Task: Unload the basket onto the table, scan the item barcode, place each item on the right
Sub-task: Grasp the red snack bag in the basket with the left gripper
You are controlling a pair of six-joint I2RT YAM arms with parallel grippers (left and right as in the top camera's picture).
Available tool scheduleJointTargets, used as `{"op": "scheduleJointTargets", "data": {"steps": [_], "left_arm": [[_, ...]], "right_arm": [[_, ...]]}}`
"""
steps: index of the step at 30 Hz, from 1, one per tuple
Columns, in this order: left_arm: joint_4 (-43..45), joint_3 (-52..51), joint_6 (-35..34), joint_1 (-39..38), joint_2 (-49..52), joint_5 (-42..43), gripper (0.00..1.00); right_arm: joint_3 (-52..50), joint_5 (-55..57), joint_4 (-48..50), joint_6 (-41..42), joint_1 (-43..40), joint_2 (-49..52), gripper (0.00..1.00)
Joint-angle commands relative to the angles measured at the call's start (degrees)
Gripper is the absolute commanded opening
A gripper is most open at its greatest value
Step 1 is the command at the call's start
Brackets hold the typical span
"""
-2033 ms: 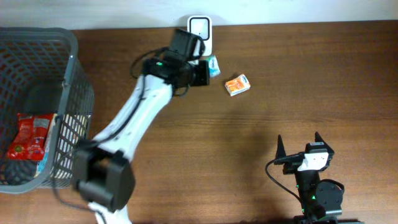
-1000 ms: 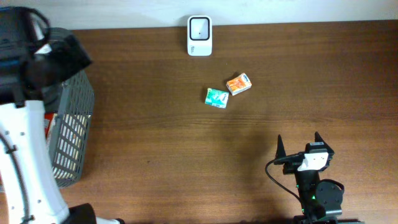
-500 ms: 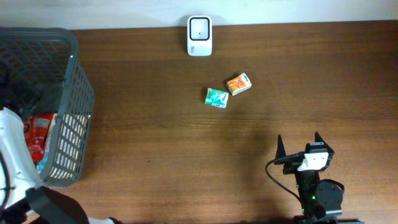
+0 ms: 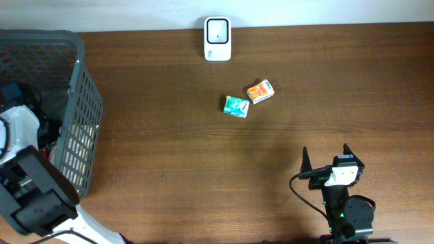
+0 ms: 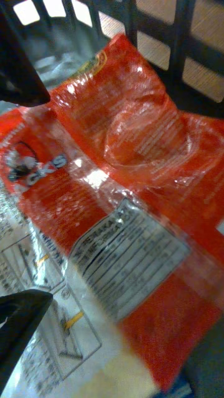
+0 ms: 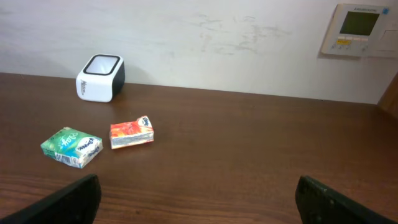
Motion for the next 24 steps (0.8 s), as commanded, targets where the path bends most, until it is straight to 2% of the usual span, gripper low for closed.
{"op": "scheduleJointTargets", "data": {"steps": [1, 3, 5, 6, 7, 9, 12, 15, 19, 24], "left_arm": [[-0.1, -0.3, 1.4, 0.4, 3.4, -2.6, 0.84], [0.3, -0.3, 1.4, 0.6, 4.3, -2.6, 0.69], [1.2, -0.3, 1.4, 0.7, 4.3, -2.6, 0.41], [1.5, -0.3, 1.3, 0.6, 4.3, -2.6, 0.30], [1.8, -0.3, 1.3, 0.6, 4.3, -2.6, 0.23], [1.8, 0.2, 1.3, 0.6, 4.3, -2.6, 0.00], [0.7, 2.7, 1.3, 0.5, 4.3, -2.6, 0.00], [-4.2, 9.3, 1.3, 0.3, 4.1, 0.2, 0.00], [-10.3, 22.2, 1.3, 0.3, 1.4, 11.9, 0.00], [-9.4, 32.2, 1.3, 0.3, -10.5, 29.7, 0.00]], "right_arm": [[-0.4, 0.3, -0.3, -0.2, 0.3, -0.4, 0.98], [-0.4, 0.3, -0.3, -0.2, 0.3, -0.4, 0.99], [-0.4, 0.3, -0.3, -0.2, 0.3, -0.4, 0.98], [-0.4, 0.3, -0.3, -0.2, 0.3, -0.4, 0.98], [-0.4, 0.3, -0.3, -0.2, 0.3, -0.4, 0.98], [-0.4, 0.3, -0.3, -0.2, 0.3, -0.4, 0.98], [-0.4, 0.3, -0.3, -0.2, 0.3, -0.4, 0.98], [-0.4, 0.3, -0.3, -0.2, 0.3, -0.4, 0.98], [-0.4, 0.3, -0.3, -0.2, 0.3, -0.4, 0.98], [-0.4, 0.3, -0.3, -0.2, 0.3, -0.4, 0.98]]}}
